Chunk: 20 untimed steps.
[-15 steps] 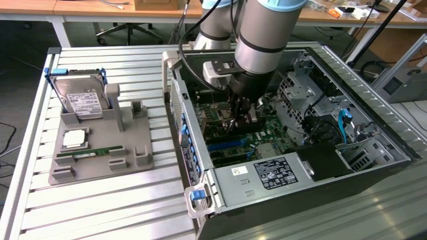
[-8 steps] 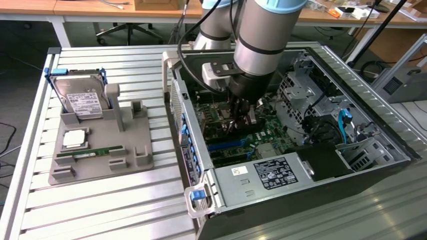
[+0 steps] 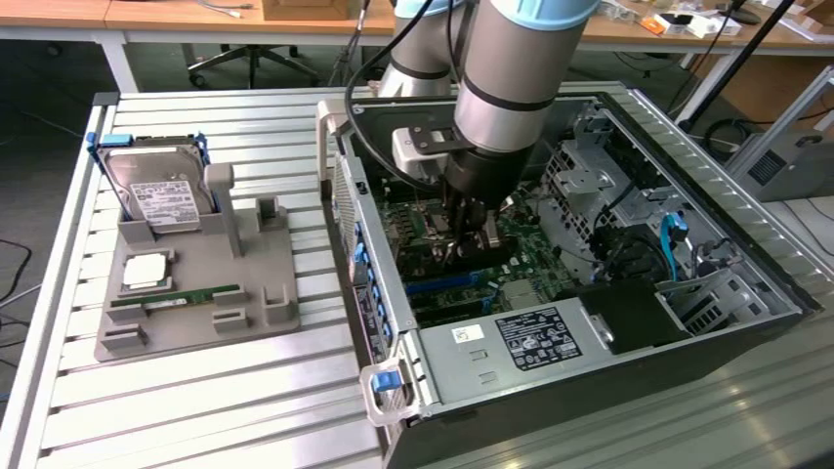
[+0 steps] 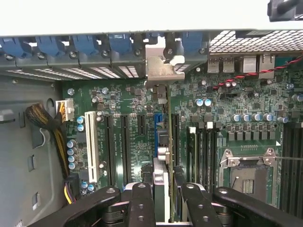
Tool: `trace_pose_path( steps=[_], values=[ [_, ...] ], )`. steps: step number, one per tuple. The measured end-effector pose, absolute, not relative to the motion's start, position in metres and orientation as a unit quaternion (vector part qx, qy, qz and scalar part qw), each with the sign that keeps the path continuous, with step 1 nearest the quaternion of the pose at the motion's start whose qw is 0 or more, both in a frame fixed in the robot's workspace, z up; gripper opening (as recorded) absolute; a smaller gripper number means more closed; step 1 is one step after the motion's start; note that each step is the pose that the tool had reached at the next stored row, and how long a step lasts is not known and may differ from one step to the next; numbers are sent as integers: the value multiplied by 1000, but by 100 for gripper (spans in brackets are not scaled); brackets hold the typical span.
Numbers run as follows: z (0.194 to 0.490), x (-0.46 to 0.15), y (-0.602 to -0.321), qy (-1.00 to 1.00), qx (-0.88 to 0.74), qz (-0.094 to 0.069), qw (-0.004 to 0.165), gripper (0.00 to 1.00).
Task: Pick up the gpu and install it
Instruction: 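Insert the gpu into the slot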
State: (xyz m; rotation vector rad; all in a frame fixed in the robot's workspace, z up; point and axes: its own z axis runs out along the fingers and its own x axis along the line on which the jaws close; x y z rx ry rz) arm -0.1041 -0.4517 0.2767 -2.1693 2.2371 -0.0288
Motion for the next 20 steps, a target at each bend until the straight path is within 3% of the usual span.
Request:
trace_pose_path(
  steps=[8,11,20],
  values=[
    [275,-105,-453,722,-691,-13,9,27],
    [275,-105,-453,722,-691,-24,-2,27],
    [274,-105,-453,728,-685,-25,-2,27]
  ],
)
